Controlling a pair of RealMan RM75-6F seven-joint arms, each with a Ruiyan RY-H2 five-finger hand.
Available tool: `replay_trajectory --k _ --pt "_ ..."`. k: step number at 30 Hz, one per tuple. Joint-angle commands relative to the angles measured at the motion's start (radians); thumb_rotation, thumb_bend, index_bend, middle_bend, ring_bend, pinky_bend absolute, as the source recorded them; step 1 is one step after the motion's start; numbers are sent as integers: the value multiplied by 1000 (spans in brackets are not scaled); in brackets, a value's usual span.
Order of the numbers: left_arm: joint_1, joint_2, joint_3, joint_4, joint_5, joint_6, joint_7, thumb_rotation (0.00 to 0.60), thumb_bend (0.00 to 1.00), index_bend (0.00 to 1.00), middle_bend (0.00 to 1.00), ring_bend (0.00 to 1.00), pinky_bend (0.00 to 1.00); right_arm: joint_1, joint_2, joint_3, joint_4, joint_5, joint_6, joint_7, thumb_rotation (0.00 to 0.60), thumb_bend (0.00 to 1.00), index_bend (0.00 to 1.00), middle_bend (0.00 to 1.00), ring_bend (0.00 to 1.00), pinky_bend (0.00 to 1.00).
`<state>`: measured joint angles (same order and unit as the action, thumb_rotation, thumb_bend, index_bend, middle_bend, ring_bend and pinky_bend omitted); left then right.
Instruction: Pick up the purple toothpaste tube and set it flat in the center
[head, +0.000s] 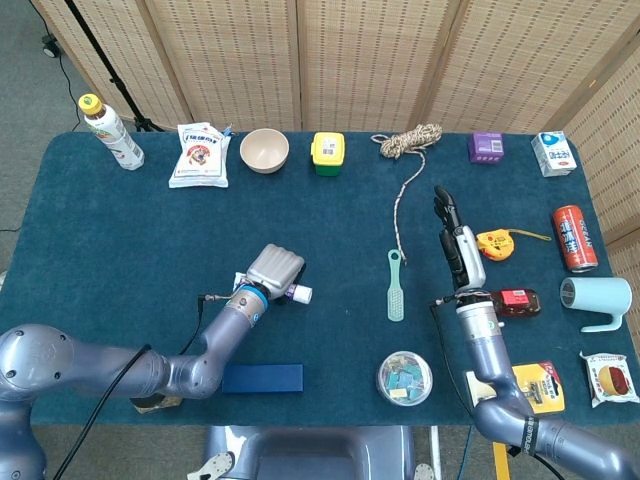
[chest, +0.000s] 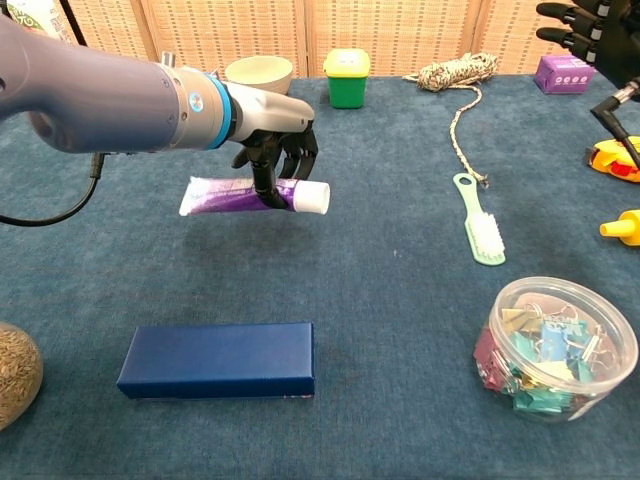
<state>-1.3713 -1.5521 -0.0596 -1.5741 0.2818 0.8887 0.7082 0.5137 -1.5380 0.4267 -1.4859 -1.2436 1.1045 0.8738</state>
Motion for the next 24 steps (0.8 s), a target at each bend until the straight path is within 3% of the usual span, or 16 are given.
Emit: replay_trajectory --k 1,5,10,21,24 --pt "2 -4 9 12 -10 -16 13 600 788 424 374 347 491 -1 4 0 0 2 -1 2 73 0 0 0 0 0" --pt "5 8 10 9 -21 -34 14 600 770 195 129 118 254 -1 8 -1 6 3 -1 0 74 0 0 0 0 0" --pt "52 53 -3 -25 37 13 -37 598 758 55 4 9 183 0 25 -9 23 -8 0 -25 72 0 0 0 0 0" --pt "205 210 -11 -120 190 77 -191 588 748 49 0 0 138 -17 78 -27 54 -11 0 -66 77 0 0 0 0 0" --pt "267 270 8 -173 258 133 -223 588 745 69 0 0 138 -26 106 -46 68 -21 4 -117 157 0 0 0 0 0"
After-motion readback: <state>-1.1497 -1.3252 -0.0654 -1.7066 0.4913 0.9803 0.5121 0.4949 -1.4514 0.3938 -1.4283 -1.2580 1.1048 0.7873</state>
